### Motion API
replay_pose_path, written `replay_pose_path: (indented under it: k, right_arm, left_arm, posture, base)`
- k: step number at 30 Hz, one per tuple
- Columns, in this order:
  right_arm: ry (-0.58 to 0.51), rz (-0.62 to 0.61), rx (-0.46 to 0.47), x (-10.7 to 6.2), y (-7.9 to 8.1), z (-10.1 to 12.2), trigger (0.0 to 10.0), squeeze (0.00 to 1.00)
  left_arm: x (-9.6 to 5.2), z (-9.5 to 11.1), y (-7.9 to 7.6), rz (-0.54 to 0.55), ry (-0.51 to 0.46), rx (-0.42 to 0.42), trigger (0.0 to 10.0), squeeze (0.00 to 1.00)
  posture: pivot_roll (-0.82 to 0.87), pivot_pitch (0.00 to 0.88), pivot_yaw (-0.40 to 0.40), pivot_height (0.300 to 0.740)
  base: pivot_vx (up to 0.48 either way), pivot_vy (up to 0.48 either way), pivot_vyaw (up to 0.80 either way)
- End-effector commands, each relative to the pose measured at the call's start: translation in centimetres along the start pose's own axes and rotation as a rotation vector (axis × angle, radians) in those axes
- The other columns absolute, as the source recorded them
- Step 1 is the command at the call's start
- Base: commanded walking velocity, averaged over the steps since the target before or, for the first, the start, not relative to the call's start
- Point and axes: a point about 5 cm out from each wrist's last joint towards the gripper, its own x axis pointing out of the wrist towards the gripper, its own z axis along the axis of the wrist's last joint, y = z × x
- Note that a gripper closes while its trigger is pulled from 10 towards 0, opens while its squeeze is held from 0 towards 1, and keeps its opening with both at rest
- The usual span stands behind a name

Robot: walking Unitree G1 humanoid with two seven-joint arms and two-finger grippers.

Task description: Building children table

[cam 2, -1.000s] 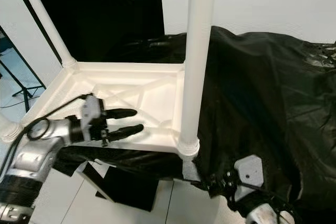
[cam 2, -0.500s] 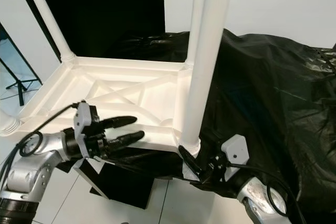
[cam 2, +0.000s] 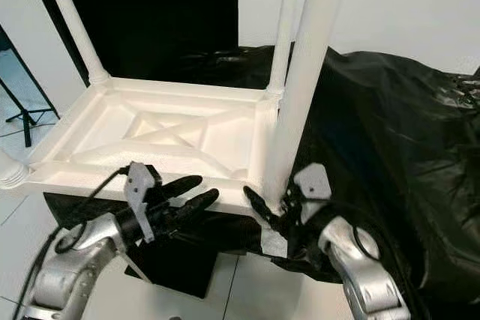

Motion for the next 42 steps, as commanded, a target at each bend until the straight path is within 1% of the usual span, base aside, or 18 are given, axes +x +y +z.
replay_pose_path:
  k: [1, 3, 6, 7, 8, 14, 21, 22, 23, 24, 26, 27, 28, 30, 33, 36, 40, 42]
  right_arm:
    - [0.013, 0.036, -0.018, 0.2, 0.2, -0.4, 10.0, 0.00]
    - [0.017, 0.095, -0.023, 0.6, 0.3, -0.6, 10.0, 0.00]
    - [0.021, 0.125, -0.028, 0.8, 0.4, -0.8, 10.0, 0.00]
    - [0.025, 0.148, -0.028, 0.9, 0.4, -0.9, 3.6, 0.00]
    - [0.027, 0.163, -0.032, 1.1, 0.4, -1.1, 0.0, 0.00]
    - [0.044, 0.158, -0.037, 1.3, 0.0, -1.7, 0.0, 0.00]
    - [0.085, 0.014, -0.024, 2.0, -0.9, -2.7, 0.0, 0.00]
    - [0.096, -0.047, -0.030, 2.2, -1.1, -2.9, 0.6, 0.00]
    - [0.102, -0.106, -0.026, 2.5, -1.3, -3.0, 5.8, 0.00]
    - [0.104, -0.147, -0.022, 2.6, -1.2, -3.1, 10.0, 0.00]
    - [0.104, -0.147, -0.022, 2.6, -1.2, -3.1, 10.0, 0.00]
    - [0.106, -0.201, 0.001, 2.8, -1.0, -3.2, 10.0, 0.00]
    - [0.106, -0.201, 0.001, 2.8, -1.0, -3.2, 10.0, 0.00]
    - [0.106, -0.324, 0.039, 3.0, -0.6, -3.3, 10.0, 0.00]
    - [0.108, -0.365, 0.051, 3.1, -0.5, -3.3, 10.0, 0.00]
    - [0.105, -0.502, 0.087, 3.4, 0.4, -3.1, 10.0, 0.00]
    - [0.096, -0.548, 0.101, 3.7, 1.1, -2.8, 10.0, 0.00]
    - [0.084, -0.540, 0.107, 4.0, 1.5, -2.6, 10.0, 0.00]
  left_arm:
    - [0.1, -0.1, -0.2, -0.004, 0.017, 0.013, 10.0, 0.00]
    - [0.4, -0.4, -0.6, -0.008, 0.038, 0.015, 10.0, 0.00]
    - [0.6, -0.6, -0.7, -0.004, 0.047, 0.015, 10.0, 0.00]
    - [0.8, -0.7, -0.8, -0.002, 0.054, 0.011, 10.0, 0.00]
    - [1.2, -0.6, -0.9, 0.002, 0.042, 0.006, 10.0, 0.00]
    - [1.8, -0.5, -1.3, -0.002, 0.016, 0.000, 10.0, 0.00]
    - [2.2, -0.9, -1.3, 0.022, 0.002, 0.022, 10.0, 0.00]
    - [2.3, -1.0, -1.1, 0.038, 0.004, 0.027, 10.0, 0.00]
    - [2.4, -1.1, -1.0, 0.054, 0.009, 0.020, 10.0, 0.00]
    - [2.5, -1.1, -0.9, 0.069, 0.010, 0.018, 10.0, 0.00]
    - [2.5, -1.1, -0.9, 0.069, 0.010, 0.018, 10.0, 0.00]
    - [2.6, -1.1, -0.8, 0.076, 0.008, 0.017, 10.0, 0.00]
    - [2.6, -1.1, -0.8, 0.076, 0.008, 0.017, 10.0, 0.00]
    - [2.8, -1.1, -0.9, 0.083, 0.007, 0.041, 10.0, 0.00]
    - [2.8, -1.1, -0.9, 0.084, 0.007, 0.051, 10.0, 0.00]
    - [3.1, -1.2, -0.9, 0.089, 0.007, 0.111, 10.0, 0.00]
    - [3.4, -1.3, -1.0, 0.091, 0.005, 0.127, 10.0, 0.00]
    - [3.5, -1.3, -1.1, 0.090, 0.005, 0.136, 10.0, 0.00]
  posture:
    - [0.01, 0.000, -0.006, 0.740]
    - [0.01, 0.000, -0.005, 0.740]
    - [0.01, 0.000, -0.004, 0.740]
    - [0.01, 0.000, -0.005, 0.740]
    - [0.01, 0.000, -0.004, 0.740]
    - [0.00, 0.000, -0.004, 0.740]
    - [0.00, 0.000, -0.003, 0.740]
    - [0.00, 0.000, -0.002, 0.740]
    - [0.00, 0.000, -0.001, 0.740]
    - [0.00, 0.000, 0.004, 0.740]
    - [0.00, 0.000, 0.004, 0.740]
    - [0.00, 0.000, 0.008, 0.740]
    - [0.00, 0.000, 0.008, 0.740]
    - [-0.01, 0.000, 0.009, 0.740]
    - [-0.01, 0.000, 0.009, 0.740]
    - [-0.01, 0.000, 0.004, 0.740]
    - [-0.01, 0.000, 0.001, 0.740]
    - [-0.02, 0.000, 0.001, 0.740]
  base:
    - [0.000, 0.000, 0.00]
    - [0.000, 0.000, 0.00]
    - [0.000, 0.000, 0.00]
    - [0.000, 0.000, 0.00]
    - [0.000, 0.000, 0.00]
    - [0.000, 0.000, 0.00]
    - [0.000, 0.000, 0.00]
    - [0.000, 0.000, 0.00]
    - [0.000, 0.000, 0.00]
    - [0.000, 0.000, 0.00]
    - [0.000, 0.000, 0.00]
    - [0.000, 0.000, 0.00]
    - [0.000, 0.000, 0.00]
    - [0.000, 0.000, 0.00]
    - [0.000, 0.000, 0.00]
    - [0.000, 0.000, 0.00]
    - [0.000, 0.000, 0.00]
    - [0.000, 0.000, 0.00]
